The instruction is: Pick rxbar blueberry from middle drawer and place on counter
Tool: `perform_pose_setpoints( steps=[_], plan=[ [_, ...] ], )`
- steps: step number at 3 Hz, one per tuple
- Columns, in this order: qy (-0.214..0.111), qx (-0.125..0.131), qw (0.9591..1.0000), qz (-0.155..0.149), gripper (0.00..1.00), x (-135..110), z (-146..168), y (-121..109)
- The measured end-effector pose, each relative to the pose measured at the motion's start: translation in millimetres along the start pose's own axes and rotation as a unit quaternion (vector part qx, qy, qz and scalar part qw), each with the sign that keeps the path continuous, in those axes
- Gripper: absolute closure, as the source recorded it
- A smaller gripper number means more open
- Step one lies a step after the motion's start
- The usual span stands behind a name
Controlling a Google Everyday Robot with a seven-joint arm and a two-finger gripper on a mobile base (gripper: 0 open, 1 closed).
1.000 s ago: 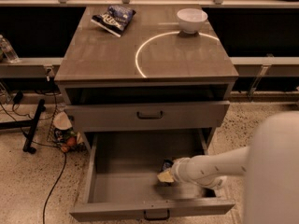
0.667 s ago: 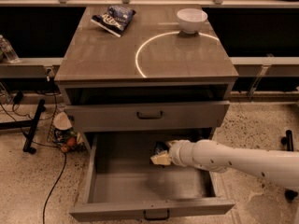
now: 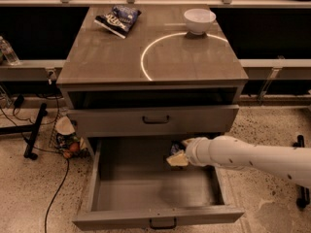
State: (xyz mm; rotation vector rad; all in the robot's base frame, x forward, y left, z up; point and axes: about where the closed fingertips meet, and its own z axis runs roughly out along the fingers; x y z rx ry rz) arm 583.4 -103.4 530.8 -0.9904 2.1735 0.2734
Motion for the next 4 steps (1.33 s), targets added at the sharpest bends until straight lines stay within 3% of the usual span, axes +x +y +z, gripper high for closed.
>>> perform_pose_setpoints(
  steps=[1, 2, 3, 4],
  plan=[
    [0.055, 0.044, 0.9969, -0.033, 1.00, 5.9, -47.8, -29.3],
    [0.086, 0.070, 0.9918, -0.064, 1.00, -5.6, -86.2, -32.9],
    [0.086, 0.130, 0.9814, -0.111, 1.00, -39.4, -155.7, -67.2],
    [0.087, 0.136, 0.9808, -0.110, 1.00, -35.9, -159.7, -70.4]
  ],
)
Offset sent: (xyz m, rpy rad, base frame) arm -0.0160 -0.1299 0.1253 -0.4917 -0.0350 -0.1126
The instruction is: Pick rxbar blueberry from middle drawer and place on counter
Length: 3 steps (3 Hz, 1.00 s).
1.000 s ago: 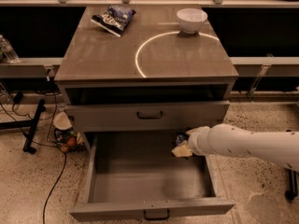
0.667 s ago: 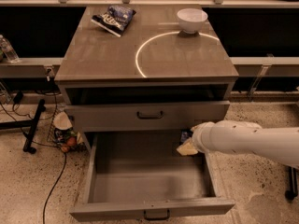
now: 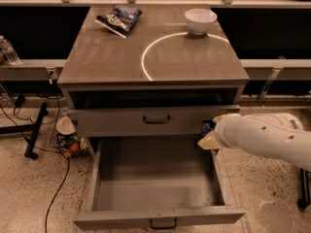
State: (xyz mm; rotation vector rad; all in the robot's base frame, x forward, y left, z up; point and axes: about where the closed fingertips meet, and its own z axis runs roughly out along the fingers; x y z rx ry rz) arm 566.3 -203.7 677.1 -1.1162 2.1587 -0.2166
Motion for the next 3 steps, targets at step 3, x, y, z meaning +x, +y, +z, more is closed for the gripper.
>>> perform_pose_setpoints(
  steps=[3],
  plan=[
    [-0.053, 0.085, 0.9947, -0.023, 1.00, -65.6, -122.7, -132.2]
  ],
)
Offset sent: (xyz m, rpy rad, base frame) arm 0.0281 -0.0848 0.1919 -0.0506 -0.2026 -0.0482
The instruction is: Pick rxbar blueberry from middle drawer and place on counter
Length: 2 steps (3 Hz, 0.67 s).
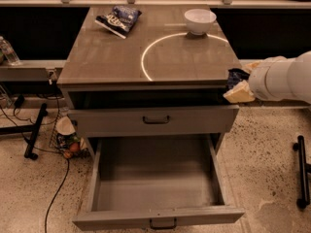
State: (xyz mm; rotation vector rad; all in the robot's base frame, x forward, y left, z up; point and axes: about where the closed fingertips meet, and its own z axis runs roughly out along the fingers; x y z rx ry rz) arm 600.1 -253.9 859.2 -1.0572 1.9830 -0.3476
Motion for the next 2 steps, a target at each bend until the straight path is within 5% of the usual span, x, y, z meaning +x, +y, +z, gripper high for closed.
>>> perform_pose_setpoints(
  steps=[1, 2],
  plan=[
    [0.000, 0.000, 1.0000, -0.001, 1.00, -0.2, 0.3, 0.0],
    [-0.055, -0.018, 0.9983, 0.006, 1.00, -52.1, -3.8, 8.9]
  ],
)
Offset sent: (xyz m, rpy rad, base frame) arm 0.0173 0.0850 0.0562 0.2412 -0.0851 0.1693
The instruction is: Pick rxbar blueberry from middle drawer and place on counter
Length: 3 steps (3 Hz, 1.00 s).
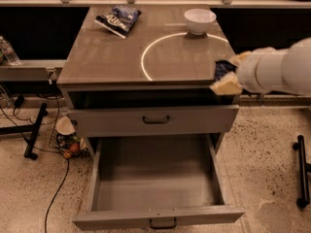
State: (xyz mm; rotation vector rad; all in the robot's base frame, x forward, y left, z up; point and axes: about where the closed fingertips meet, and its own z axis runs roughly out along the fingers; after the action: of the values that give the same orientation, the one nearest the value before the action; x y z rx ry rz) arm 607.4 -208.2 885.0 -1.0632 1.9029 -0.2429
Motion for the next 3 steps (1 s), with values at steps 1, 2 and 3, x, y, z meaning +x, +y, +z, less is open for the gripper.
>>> perform_pose_setpoints(
  steps=[1, 2, 3],
  plan=[
    [-0.075, -0.016, 0.9970, -0.011, 1.00, -74.7, -5.1, 0.6],
    [-0.150, -0.051, 0.9871, -0.022, 1.00, -173.6, 14.9, 19.3],
    [-0.185, -0.073, 0.9797, -0.024, 1.00, -228.8, 36.2, 35.4]
  ],
)
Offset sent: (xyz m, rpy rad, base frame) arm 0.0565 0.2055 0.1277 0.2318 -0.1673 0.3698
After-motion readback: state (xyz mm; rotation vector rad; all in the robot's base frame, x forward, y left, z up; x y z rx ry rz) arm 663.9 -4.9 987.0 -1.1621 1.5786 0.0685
